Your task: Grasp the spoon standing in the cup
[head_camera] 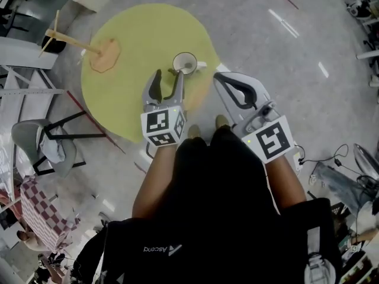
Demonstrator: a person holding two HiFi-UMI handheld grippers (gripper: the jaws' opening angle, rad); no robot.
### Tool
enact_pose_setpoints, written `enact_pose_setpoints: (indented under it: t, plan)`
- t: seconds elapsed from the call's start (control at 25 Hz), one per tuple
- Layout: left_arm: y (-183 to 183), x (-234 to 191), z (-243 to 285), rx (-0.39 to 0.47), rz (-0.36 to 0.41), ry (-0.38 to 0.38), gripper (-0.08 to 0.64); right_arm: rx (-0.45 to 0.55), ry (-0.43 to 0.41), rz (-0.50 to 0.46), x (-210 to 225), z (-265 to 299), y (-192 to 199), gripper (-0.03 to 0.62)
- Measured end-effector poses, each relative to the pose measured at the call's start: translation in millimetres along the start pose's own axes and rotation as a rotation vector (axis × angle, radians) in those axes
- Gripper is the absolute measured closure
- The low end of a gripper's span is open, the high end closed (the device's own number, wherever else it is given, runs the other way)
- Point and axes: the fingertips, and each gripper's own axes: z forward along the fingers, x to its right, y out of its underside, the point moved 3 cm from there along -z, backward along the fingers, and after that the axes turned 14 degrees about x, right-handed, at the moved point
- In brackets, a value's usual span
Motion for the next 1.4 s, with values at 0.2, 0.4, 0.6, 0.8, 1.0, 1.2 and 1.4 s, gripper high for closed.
enact_pose_setpoints:
  t: [0.2, 0.4, 0.6, 0.8, 1.0, 1.2, 1.4]
  plan:
    - [25, -2, 21, -0.068, -0.072, -0.152, 0.33, -0.003, -0.062, 0.034, 38, -2, 7, 0.589]
    - [44, -7, 34, -0.118, -0.13, -0.274, 0.34, -0.01, -0.099, 0.048, 69, -5, 14, 0.589]
    - [51, -17, 28, -0.129, -0.145, -0.355, 0.457, -0.018, -0.13, 0.065, 76, -6, 22, 0.589]
    - [50, -11, 30, -0.112, -0.139, -0.345, 0.509, -0.021, -0.142, 0.078, 82, -11, 28, 0.589]
    - [43, -10, 31, -0.082, -0.127, -0.312, 0.511, -0.029, -0.136, 0.08, 83, -13, 32, 0.589]
    - [15, -7, 27, -0.025, -0.095, -0.23, 0.512, -0.014, -0.125, 0.079, 77, -8, 30, 0.589]
    - [-37, 9, 14, 0.056, -0.008, -0.117, 0.512, 0.02, -0.127, 0.075, 69, -2, 16, 0.589]
